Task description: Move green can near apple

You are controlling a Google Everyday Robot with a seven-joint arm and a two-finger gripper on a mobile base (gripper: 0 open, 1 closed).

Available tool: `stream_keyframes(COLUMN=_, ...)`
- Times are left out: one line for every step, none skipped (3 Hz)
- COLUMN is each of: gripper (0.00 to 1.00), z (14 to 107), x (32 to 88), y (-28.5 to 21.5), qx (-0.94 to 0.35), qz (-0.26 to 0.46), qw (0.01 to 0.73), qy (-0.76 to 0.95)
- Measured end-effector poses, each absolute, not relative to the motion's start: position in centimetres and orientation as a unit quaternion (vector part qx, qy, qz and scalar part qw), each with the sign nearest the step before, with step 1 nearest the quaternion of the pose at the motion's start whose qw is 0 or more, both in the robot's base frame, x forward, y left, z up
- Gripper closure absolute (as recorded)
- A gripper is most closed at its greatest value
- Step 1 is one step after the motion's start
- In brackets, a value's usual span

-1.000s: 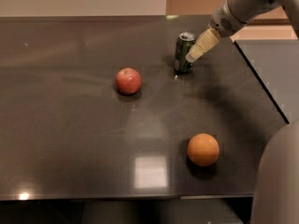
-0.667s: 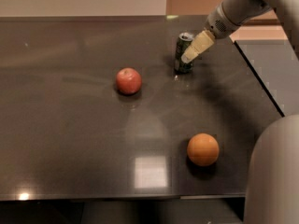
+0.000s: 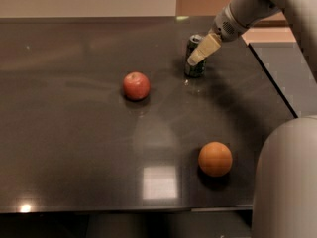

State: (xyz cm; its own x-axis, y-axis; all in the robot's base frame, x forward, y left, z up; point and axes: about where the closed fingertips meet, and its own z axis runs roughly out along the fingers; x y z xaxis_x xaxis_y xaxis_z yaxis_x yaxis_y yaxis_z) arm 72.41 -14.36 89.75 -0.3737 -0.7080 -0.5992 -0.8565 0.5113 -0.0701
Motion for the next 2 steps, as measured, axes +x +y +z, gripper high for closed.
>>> stream_keyframes(gripper=0.41, z=89.73, x=72.29, y=-13.96, qx=-0.48, qz=0.131, qw=0.289, qy=0.818)
stream_keyframes(gripper=0.65, z=90.16, x=71.8, y=-13.5, qx=-0.489, qz=0.133, qw=0.29, qy=0.812)
